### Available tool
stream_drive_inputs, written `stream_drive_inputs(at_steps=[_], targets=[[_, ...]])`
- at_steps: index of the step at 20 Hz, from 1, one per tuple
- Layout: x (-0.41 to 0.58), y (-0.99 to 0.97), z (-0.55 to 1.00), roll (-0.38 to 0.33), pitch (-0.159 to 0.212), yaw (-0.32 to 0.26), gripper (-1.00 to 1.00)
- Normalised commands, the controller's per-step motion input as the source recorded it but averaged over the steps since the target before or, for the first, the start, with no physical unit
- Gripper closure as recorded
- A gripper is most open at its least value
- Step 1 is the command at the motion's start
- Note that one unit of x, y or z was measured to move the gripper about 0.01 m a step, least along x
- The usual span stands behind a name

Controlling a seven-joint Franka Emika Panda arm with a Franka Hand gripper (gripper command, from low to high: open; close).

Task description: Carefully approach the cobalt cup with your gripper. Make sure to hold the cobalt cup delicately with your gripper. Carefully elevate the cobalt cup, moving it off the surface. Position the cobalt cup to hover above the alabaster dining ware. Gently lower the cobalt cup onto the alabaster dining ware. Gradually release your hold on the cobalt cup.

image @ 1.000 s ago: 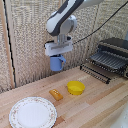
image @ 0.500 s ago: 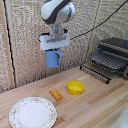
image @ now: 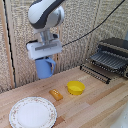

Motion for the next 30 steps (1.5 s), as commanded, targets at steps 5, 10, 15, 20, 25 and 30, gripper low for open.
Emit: stream_drive_inputs(at_steps=[5, 10, 15, 20, 25, 30], targets=[[-0.215, 0.79, -0.6, -0.073, 0.027, 0.011, 1.0], [0.0, 0.47, -0.53, -0.108, -0.135, 0.0, 1.0], [0.026, 0.27, -0.43, -0.087, -0.127, 0.017, 1.0], [0.054, 0.01, -0.14, -0.127, -0.129, 0.1, 1.0], [0.0, 0.0, -0.02, -0.183, -0.063, 0.137, 1.0], [0.0, -0.01, 0.02, -0.053, -0.056, 0.139, -1.0]])
